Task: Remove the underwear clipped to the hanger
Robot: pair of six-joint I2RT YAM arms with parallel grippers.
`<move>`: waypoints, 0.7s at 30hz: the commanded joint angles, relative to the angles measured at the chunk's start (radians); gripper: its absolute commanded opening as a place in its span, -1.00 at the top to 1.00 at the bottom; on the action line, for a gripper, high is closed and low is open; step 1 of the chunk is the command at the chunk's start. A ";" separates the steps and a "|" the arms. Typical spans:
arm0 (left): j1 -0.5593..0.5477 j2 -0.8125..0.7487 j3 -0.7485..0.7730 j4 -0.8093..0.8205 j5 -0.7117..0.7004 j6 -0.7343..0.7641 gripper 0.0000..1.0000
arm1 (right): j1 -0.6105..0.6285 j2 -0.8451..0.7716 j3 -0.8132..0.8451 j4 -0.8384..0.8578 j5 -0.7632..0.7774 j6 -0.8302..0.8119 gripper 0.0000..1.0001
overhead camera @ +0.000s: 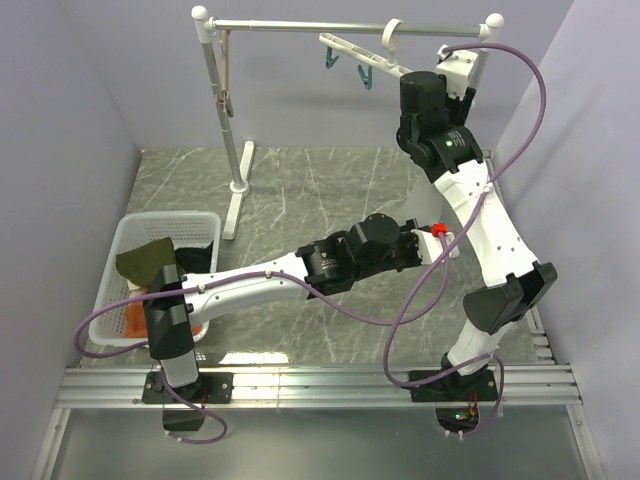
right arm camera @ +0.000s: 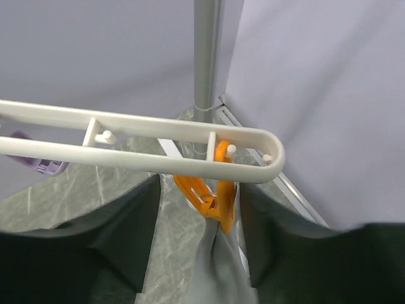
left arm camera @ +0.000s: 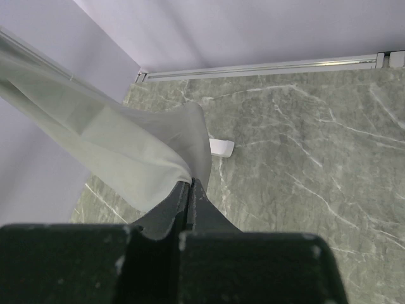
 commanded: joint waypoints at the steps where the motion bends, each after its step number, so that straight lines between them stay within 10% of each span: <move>1: -0.009 -0.016 0.028 0.041 -0.020 0.013 0.99 | -0.012 0.026 0.067 -0.042 0.046 0.020 -0.08; 11: -0.009 -0.068 -0.018 0.078 -0.033 0.001 0.99 | -0.064 0.032 0.130 -0.127 -0.083 0.092 1.00; 18: -0.007 -0.115 -0.091 0.081 -0.076 -0.011 0.99 | -0.086 -0.006 0.112 -0.127 -0.194 0.089 0.92; 21: -0.007 -0.155 -0.123 0.062 -0.128 -0.025 0.99 | -0.092 -0.031 0.105 -0.137 -0.257 0.086 0.02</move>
